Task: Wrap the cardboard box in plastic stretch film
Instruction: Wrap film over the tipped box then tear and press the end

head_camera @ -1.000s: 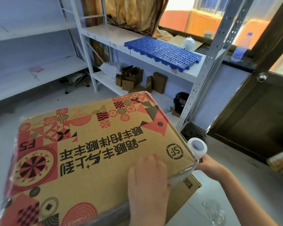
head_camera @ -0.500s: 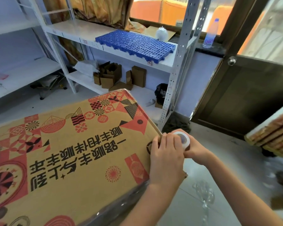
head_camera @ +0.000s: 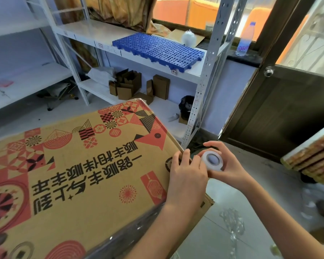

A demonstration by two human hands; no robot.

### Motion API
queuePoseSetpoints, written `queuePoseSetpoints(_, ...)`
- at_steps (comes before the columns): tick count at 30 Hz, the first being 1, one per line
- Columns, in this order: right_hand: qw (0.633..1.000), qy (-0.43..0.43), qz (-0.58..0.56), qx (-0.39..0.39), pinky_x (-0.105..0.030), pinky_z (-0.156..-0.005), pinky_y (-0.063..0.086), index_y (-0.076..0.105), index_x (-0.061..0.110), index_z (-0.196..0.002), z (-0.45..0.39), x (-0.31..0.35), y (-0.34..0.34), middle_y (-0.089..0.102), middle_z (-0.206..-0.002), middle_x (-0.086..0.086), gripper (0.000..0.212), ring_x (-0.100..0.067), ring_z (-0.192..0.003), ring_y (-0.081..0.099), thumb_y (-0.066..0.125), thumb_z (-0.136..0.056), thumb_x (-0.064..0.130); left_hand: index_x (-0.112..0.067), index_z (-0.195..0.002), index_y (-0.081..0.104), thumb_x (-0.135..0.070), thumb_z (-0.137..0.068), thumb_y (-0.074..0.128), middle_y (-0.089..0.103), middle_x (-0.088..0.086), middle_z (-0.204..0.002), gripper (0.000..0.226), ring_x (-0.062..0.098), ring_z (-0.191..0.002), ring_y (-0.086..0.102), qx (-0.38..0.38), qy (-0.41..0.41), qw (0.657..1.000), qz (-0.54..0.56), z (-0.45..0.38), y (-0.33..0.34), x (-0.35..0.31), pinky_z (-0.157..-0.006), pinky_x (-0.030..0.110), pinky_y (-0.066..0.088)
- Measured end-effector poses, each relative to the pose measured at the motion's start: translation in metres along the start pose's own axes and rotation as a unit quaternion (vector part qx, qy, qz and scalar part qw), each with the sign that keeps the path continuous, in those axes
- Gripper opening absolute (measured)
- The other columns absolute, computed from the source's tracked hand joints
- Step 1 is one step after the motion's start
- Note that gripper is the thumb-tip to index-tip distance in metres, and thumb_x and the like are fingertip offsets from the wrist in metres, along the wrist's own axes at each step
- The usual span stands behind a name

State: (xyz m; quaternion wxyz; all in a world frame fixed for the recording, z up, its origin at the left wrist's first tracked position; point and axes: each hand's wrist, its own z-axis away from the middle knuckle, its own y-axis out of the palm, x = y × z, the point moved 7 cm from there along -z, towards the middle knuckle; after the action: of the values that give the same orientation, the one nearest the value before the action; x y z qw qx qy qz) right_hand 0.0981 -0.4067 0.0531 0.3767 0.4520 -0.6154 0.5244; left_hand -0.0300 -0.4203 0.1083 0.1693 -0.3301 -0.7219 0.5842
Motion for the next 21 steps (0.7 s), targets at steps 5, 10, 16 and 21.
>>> queuePoseSetpoints(5,0.988,-0.013,0.151,0.019,-0.022,-0.085,0.051,0.054,0.028,-0.115,0.002,0.008,0.0,0.061,-0.107,0.014,0.047,-0.012,-0.102,0.059,0.079,-0.076,0.019,-0.013,-0.1,0.061,-0.02,-0.094,0.051,0.063,0.006,-0.106,0.013,0.032,-0.124,0.047,0.025,0.003,0.999,-0.043,0.002,0.007,-0.002,-0.106,0.047,0.034)
queuePoseSetpoints(10,0.974,0.002,0.222,0.035,-0.028,-0.086,0.053,0.05,0.025,-0.118,0.001,0.003,-0.008,0.06,-0.107,0.012,0.05,-0.01,-0.1,0.059,0.078,-0.076,0.024,-0.012,-0.098,0.059,-0.023,-0.097,0.041,0.06,0.008,-0.113,0.021,0.032,-0.128,0.041,0.033,0.005,0.998,-0.044,0.002,0.008,-0.002,-0.107,0.048,0.029)
queuePoseSetpoints(16,0.98,-0.007,0.198,0.03,-0.023,-0.085,0.051,0.053,0.019,-0.116,-0.006,0.002,-0.015,0.06,-0.105,0.01,0.048,-0.008,-0.099,0.058,0.078,-0.076,0.014,-0.014,-0.09,0.063,-0.026,-0.095,0.048,0.065,0.005,-0.101,0.02,0.031,-0.121,0.05,0.01,0.012,0.999,-0.034,0.003,0.003,-0.004,-0.102,0.047,0.039)
queuePoseSetpoints(21,0.985,-0.005,0.173,0.014,-0.022,-0.085,0.051,0.052,0.03,-0.112,-0.009,0.0,-0.019,0.059,-0.105,0.011,0.048,-0.01,-0.101,0.057,0.078,-0.076,0.011,-0.013,-0.086,0.063,-0.023,-0.091,0.055,0.065,0.005,-0.096,0.014,0.031,-0.117,0.053,0.011,0.007,0.999,-0.043,0.002,0.004,-0.005,-0.099,0.047,0.042)
